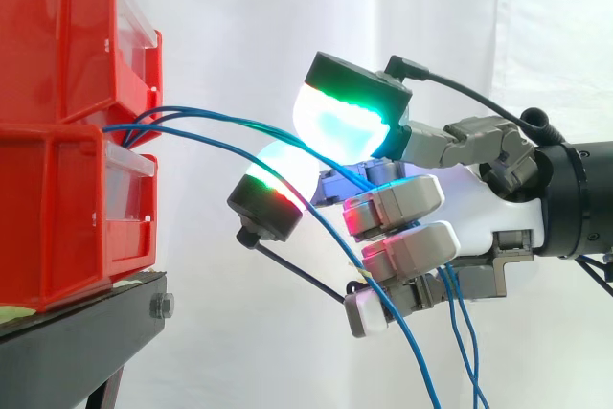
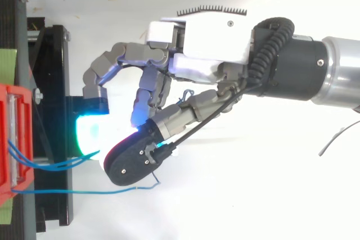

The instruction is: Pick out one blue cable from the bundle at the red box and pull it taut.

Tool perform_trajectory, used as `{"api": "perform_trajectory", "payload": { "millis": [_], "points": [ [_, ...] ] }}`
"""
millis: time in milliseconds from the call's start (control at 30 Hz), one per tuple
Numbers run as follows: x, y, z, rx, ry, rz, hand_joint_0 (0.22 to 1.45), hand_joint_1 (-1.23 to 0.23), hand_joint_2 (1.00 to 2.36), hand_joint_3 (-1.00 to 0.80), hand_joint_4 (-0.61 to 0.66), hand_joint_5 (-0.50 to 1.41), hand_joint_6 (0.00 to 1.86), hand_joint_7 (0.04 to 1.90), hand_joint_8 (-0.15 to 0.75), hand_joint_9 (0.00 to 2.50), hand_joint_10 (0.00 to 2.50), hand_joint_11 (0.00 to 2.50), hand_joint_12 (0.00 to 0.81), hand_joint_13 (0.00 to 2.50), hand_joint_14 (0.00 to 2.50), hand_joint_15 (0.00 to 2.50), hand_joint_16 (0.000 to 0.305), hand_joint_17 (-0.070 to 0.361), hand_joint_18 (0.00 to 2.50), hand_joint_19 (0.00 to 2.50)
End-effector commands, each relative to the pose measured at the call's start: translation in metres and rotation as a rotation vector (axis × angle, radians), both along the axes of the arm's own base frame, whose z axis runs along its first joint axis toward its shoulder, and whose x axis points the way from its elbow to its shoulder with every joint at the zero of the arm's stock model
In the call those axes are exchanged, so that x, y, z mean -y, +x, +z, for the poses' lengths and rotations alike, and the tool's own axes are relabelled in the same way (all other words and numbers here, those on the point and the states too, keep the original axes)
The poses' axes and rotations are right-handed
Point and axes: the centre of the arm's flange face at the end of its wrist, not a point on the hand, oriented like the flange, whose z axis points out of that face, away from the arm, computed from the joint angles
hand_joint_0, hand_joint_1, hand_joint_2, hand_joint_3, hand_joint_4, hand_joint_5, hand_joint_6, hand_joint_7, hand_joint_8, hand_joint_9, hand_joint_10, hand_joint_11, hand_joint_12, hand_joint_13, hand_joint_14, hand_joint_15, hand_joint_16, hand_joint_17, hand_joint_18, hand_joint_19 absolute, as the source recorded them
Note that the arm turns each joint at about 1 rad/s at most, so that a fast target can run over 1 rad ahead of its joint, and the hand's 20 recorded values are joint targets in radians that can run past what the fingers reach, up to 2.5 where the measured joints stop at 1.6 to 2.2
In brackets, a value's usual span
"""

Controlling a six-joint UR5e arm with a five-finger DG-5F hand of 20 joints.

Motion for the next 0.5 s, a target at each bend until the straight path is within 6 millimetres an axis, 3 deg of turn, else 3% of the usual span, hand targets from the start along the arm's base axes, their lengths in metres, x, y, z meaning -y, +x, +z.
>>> {"api": "perform_trajectory", "payload": {
  "millis": [0, 300, 467],
  "points": [
    [0.0, 0.0002, -0.0006, -0.001, 0.0, 0.0, 0.8, -0.92, 1.0, -0.5, -0.07, -0.17, 0.98, 0.97, 0.215, 1.3, 0.02, 1.57, 0.335, 1.32, 0.03, 1.12, 0.043, 0.098, 0.95, 0.62],
    [0.0, -0.0002, -0.0013, -0.002, 0.0, 0.0, 0.77, -0.93, 1.0, -0.5, -0.05, -0.16, 0.97, 0.98, 0.218, 1.28, 0.02, 1.52, 0.347, 1.25, 0.03, 1.05, 0.043, 0.096, 0.94, 0.57],
    [0.0013, -0.0003, -0.0013, -0.002, 0.0, -0.003, 0.65, -0.91, 1.0, -0.5, -0.03, -0.13, 0.96, 0.99, 0.244, 1.26, 0.03, 1.42, 0.362, 1.13, 0.03, 0.91, 0.042, 0.094, 0.92, 0.57]
  ]
}}
